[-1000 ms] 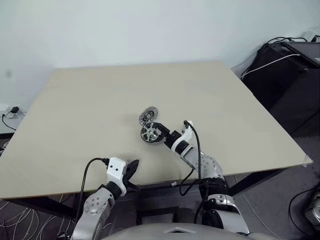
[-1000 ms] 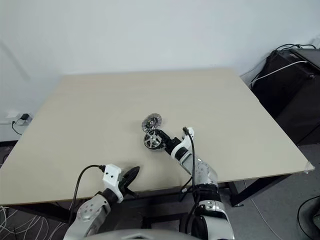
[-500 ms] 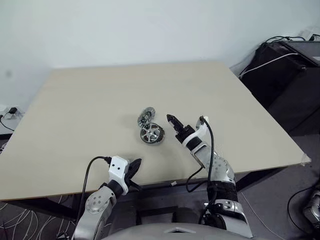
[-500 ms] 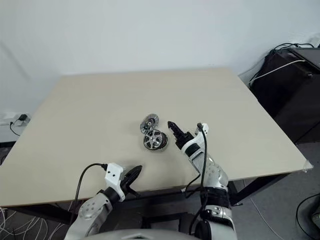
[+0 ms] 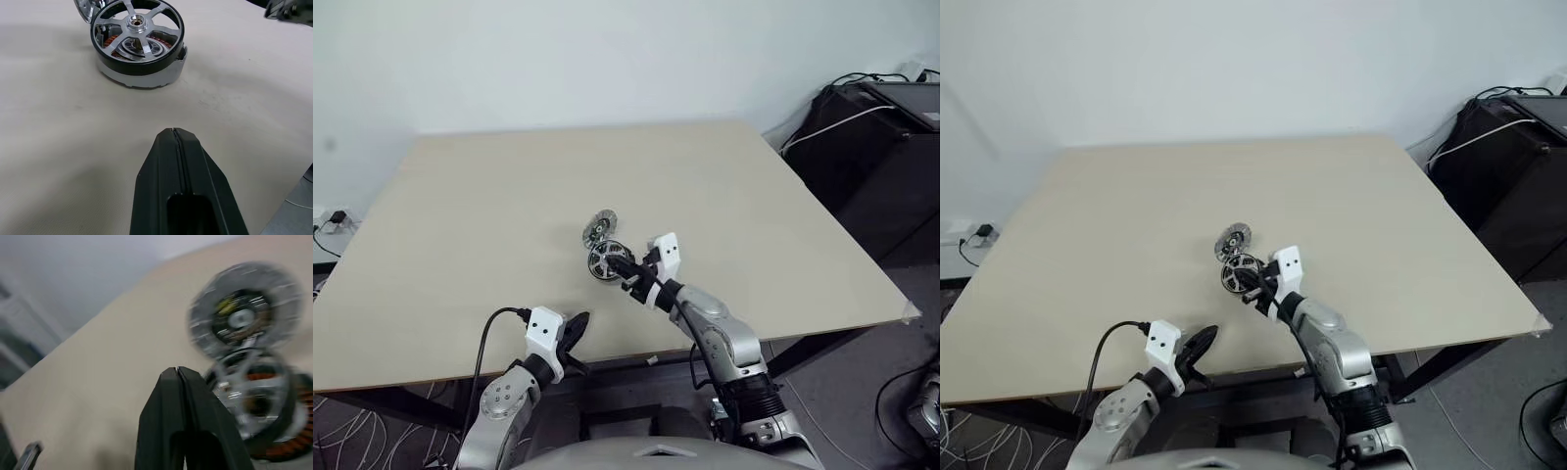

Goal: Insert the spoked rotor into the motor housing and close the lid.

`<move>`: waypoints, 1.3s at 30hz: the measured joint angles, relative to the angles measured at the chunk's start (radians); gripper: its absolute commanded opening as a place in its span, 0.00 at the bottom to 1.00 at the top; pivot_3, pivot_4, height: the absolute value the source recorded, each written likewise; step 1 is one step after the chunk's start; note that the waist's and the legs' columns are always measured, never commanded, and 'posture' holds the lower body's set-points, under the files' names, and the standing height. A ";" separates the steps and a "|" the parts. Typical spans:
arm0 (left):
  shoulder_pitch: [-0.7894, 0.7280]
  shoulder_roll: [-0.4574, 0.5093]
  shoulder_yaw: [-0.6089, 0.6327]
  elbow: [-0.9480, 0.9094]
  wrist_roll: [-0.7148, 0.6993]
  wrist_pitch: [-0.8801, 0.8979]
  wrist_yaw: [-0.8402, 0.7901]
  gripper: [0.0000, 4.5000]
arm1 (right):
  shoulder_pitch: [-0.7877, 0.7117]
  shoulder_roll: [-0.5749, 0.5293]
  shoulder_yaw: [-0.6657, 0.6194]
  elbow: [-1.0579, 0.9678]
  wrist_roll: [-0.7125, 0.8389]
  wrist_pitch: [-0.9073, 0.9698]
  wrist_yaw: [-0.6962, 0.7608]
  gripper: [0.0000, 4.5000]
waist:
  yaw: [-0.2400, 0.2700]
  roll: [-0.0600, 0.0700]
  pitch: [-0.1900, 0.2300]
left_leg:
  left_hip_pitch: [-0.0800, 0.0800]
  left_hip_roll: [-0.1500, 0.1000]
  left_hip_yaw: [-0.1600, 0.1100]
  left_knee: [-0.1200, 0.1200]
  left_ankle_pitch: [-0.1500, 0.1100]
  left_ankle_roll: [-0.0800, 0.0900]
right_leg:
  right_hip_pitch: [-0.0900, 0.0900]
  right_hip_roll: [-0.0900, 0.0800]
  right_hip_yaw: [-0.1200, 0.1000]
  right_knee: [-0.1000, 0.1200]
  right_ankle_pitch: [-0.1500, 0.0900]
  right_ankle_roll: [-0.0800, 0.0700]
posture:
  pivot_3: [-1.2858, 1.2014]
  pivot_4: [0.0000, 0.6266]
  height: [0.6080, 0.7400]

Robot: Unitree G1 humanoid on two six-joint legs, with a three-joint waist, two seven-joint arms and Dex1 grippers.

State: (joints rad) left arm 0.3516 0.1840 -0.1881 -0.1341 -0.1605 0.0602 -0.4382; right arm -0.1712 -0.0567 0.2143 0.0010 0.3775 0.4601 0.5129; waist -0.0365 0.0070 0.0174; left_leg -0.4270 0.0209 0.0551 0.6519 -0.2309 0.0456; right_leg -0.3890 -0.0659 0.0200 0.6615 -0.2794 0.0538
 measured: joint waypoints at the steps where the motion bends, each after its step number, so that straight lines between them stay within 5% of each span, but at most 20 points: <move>1: 0.000 0.000 0.000 0.000 0.000 0.000 0.000 0.00 | -0.009 -0.008 0.030 0.005 -0.024 -0.005 0.012 0.01 | 0.000 0.000 0.000 | 0.000 0.000 0.000 0.000 0.000 0.000 | 0.000 0.000 0.000 0.000 0.000 0.000 | 0.52 0.00 1.00; 12: 0.008 -0.001 0.001 0.000 0.000 0.000 0.001 0.00 | -0.078 -0.033 0.242 0.234 -0.342 -0.271 0.003 0.01 | 0.000 -0.003 -0.002 | 0.000 0.000 0.000 0.000 0.000 0.000 | 0.000 0.001 0.000 0.000 0.000 0.000 | 0.52 0.00 1.00; 39: 0.009 -0.001 0.003 0.000 0.000 -0.001 0.001 0.00 | -0.131 0.014 0.196 0.438 -0.465 -0.386 -0.093 0.01 | -0.001 -0.004 -0.002 | 0.011 0.000 0.000 0.000 -0.003 -0.005 | 0.011 0.000 0.000 0.000 0.000 0.000 | 0.52 0.00 1.00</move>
State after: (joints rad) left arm 0.3603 0.1826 -0.1846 -0.1341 -0.1605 0.0594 -0.4369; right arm -0.3020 -0.0431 0.4100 0.4395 -0.0874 0.0736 0.4195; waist -0.0373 0.0030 0.0158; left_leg -0.4156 0.0211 0.0547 0.6521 -0.2336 0.0403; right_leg -0.3779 -0.0663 0.0202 0.6619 -0.2791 0.0540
